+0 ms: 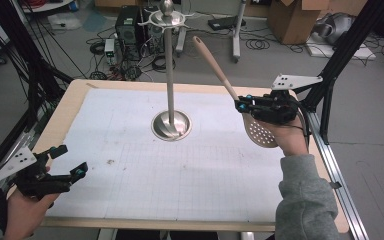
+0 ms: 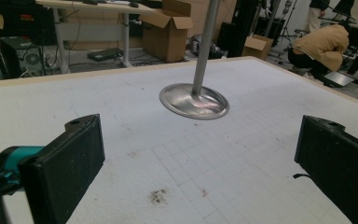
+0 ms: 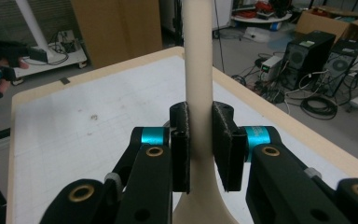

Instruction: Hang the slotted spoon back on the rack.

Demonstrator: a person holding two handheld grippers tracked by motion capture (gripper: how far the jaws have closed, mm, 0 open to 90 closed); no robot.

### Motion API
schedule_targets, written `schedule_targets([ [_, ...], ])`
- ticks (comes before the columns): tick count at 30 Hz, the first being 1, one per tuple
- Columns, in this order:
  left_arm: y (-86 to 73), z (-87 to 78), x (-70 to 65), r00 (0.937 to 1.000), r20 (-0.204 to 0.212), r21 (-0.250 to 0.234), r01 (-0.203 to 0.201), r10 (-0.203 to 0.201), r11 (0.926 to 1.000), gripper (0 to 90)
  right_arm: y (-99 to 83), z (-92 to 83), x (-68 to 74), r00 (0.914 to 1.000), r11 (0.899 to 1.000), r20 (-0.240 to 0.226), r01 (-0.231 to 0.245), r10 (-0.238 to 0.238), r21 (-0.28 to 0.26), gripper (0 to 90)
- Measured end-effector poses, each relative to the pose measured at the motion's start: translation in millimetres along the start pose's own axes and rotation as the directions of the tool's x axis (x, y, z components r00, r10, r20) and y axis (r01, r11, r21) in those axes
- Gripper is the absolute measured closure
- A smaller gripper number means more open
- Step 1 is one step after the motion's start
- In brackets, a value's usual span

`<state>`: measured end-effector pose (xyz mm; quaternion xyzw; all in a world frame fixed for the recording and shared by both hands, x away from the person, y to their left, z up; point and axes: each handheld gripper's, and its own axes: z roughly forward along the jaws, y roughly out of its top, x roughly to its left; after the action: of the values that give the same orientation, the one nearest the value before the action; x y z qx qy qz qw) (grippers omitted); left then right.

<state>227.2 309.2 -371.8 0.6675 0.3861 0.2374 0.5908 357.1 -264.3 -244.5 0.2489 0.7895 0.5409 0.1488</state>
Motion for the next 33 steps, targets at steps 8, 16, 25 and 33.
schedule_targets([
  [8,-0.4,-1.8,-0.3,1.0000,-0.002,-0.002,0.002,-0.002,1.0000,1.9,9.3,0.7,0.6,0.9998,0.999,0.008,-0.019,0.020,-0.030,78.2],
  [16,-0.7,-3.1,-0.9,1.0000,-0.003,0.000,0.002,-0.002,1.0000,1.9,17.8,4.1,2.2,0.9994,0.998,0.012,-0.032,0.033,-0.044,78.2],
  [25,-0.9,-4.5,-0.3,1.0000,-0.002,-0.002,0.002,-0.002,1.0000,1.9,20.2,10.6,1.9,0.9990,0.998,0.009,-0.042,0.043,-0.041,78.2],
  [33,-1.2,-4.9,-0.7,1.0000,-0.004,-0.001,0.005,-0.005,1.0000,1.9,20.6,15.3,1.9,0.9986,0.998,0.000,-0.053,0.053,-0.043,78.2],
])
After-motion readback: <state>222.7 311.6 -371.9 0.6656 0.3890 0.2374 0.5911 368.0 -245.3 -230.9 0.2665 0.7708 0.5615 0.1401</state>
